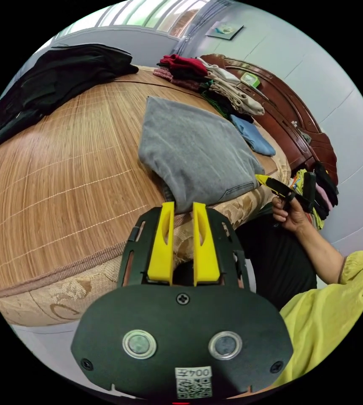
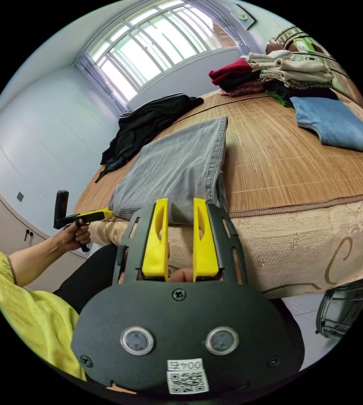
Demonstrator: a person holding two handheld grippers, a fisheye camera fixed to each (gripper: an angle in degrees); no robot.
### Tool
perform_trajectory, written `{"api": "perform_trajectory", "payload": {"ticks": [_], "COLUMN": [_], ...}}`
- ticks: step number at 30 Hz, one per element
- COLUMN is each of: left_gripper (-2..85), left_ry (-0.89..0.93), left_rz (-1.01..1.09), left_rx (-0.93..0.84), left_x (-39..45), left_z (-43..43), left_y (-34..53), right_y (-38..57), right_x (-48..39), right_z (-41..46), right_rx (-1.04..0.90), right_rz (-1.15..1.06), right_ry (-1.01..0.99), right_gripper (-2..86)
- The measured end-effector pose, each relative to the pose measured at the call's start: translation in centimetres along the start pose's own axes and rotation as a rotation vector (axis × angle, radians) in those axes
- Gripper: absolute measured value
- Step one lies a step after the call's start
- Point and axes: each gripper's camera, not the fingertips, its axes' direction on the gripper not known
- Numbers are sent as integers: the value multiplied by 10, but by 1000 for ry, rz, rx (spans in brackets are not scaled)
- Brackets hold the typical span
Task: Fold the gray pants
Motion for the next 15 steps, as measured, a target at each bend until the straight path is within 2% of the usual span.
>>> {"api": "perform_trajectory", "payload": {"ticks": [4,9,15], "left_gripper": [24,11,17], "left_ry": [49,-59,68], "left_rz": [-20,97,-39], "left_rx": [30,-75,-62], "left_x": [-9,-6,-30], "left_z": [-11,-19,-16], "left_y": [-4,-9,8], "right_y": [-4,-7,-11], "right_x": [-3,-11,-9], "right_z": [9,23,30], "right_rx": [-19,-42,-43], "right_rz": [1,-32,-22], "right_ry": [71,170,173], "right_gripper": [65,48,44]}}
